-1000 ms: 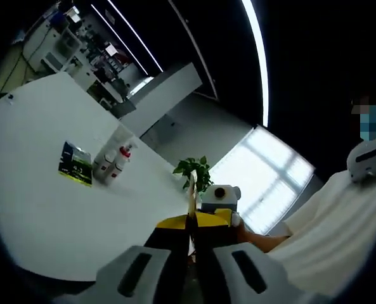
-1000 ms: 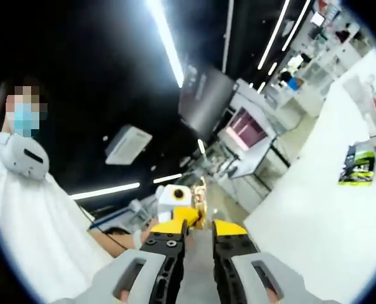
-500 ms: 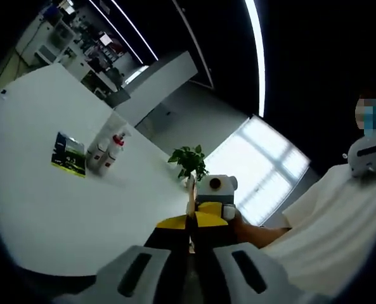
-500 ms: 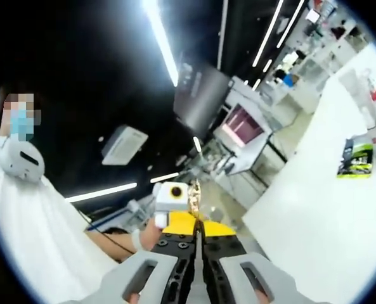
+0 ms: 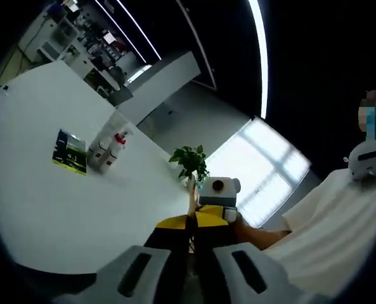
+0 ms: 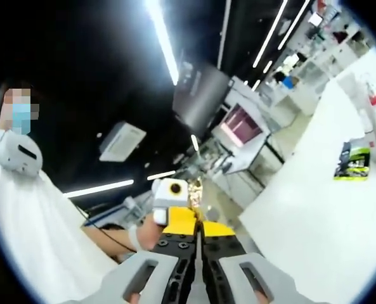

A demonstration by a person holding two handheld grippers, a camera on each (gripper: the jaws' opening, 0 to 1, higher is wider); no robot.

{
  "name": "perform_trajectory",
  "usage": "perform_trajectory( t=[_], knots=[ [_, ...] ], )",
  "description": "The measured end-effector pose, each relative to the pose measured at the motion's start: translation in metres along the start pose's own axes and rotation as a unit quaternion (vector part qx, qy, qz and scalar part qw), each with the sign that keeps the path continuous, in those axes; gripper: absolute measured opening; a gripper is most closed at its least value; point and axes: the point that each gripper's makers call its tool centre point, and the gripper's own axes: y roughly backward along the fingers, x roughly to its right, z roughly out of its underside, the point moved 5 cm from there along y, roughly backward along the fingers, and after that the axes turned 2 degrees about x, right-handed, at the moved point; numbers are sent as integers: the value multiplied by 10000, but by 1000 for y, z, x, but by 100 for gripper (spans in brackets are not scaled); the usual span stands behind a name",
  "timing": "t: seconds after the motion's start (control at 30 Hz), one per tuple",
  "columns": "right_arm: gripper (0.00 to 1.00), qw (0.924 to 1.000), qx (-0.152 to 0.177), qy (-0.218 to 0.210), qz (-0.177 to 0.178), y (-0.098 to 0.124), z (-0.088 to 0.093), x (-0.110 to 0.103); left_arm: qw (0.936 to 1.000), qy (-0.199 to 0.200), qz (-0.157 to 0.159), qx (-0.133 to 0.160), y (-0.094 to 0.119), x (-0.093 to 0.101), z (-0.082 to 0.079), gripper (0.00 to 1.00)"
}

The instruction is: Arrange the skincare products in the storage area until every visible bottle or jar stands upright without overlapping.

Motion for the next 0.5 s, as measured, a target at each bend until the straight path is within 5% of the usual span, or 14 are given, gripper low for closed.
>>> perform_trajectory(
  t=[0.5],
  knots=[
    [0,9999,33,-156,-30,4,2,4,9999,93,-4,-79,-3,0,2,0]
  ],
)
